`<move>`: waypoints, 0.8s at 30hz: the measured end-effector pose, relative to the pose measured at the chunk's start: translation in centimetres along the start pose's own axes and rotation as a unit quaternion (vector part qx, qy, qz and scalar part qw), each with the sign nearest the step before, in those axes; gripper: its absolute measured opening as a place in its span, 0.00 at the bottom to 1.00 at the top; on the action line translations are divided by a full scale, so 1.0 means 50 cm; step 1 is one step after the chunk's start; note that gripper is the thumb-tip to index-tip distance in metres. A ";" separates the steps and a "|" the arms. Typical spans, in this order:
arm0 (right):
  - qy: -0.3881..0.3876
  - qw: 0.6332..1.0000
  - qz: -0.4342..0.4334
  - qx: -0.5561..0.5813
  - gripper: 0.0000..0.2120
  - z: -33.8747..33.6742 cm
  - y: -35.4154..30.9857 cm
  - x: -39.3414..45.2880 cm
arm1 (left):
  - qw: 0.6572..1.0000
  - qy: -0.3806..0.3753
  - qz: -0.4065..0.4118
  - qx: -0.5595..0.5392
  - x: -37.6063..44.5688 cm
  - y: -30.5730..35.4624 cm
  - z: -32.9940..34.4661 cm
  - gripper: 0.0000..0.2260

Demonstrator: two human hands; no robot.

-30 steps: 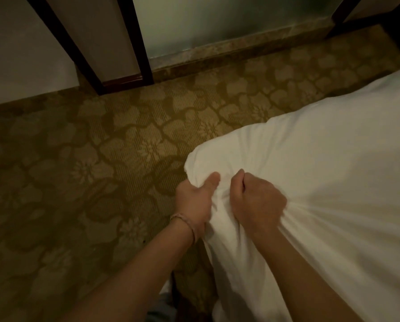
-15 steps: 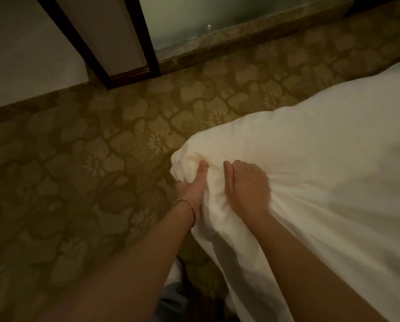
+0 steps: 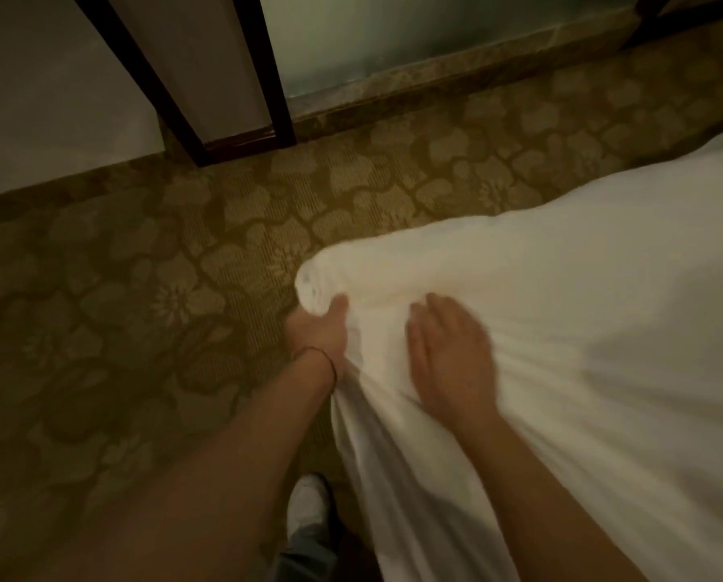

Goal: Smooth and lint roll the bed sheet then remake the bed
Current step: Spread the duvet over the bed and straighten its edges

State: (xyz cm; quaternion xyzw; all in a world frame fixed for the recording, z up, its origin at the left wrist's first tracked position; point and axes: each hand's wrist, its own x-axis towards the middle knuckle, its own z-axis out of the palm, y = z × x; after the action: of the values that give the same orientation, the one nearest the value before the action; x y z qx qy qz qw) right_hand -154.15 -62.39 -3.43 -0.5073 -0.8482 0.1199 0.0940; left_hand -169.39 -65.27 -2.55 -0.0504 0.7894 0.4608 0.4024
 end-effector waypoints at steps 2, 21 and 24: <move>-0.093 0.993 -0.013 -0.066 0.26 0.049 0.014 -0.024 | 0.993 0.020 -0.086 0.076 0.018 -0.050 0.003 0.33; -0.023 0.960 0.265 -0.088 0.32 -0.063 0.262 0.065 | 0.700 -0.216 0.315 0.603 0.022 0.048 0.260 0.35; -0.043 0.953 0.293 -0.067 0.34 -0.084 0.338 0.100 | 0.694 -0.251 0.306 0.601 0.010 0.086 0.362 0.35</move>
State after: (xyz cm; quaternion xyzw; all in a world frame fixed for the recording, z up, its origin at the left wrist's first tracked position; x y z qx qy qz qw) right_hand -141.15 -49.80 -4.26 -0.7332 -0.6714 0.1067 -0.0164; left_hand -161.02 -48.79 -4.49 0.5640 0.7394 -0.0191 0.3671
